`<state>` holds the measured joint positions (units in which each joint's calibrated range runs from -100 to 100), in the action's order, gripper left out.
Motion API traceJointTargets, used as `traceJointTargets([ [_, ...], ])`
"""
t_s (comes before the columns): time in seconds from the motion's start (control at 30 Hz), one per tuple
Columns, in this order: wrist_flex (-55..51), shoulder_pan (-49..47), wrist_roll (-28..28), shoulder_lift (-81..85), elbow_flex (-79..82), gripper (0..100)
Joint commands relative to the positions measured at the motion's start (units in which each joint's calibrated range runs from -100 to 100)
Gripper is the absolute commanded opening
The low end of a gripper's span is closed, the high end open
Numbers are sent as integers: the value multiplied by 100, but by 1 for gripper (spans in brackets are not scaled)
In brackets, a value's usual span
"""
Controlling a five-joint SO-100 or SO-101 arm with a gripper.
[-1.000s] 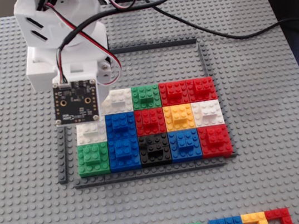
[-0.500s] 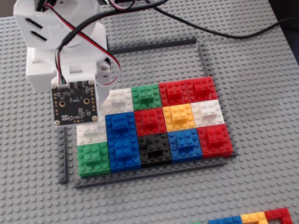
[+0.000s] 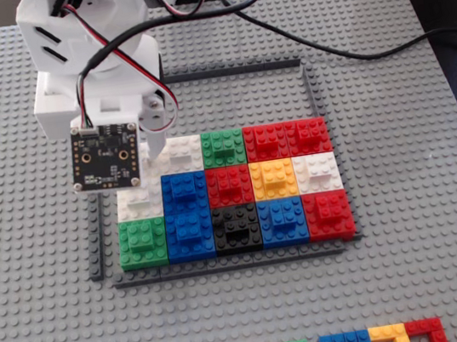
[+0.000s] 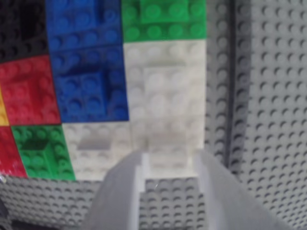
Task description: Grab the cube and place it into the grid
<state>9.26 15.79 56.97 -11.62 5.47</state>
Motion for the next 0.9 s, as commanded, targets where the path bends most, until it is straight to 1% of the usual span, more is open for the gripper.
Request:
traceJointTargets([
  [0.0,-95,9,-34,113,-642,12],
  [0.27,-295,-21,-78,173,-1041,12],
  [0.33,-349,-21,-73,208,-1132,13],
  [0.4,-398,-6,-73,225,-1213,17],
  [0.53,-457,2,-107,294,-1304,19],
  [0.7,-520,-28,-181,517,-1250,20],
  [0.87,-530,-131,-313,1067,-860,21],
])
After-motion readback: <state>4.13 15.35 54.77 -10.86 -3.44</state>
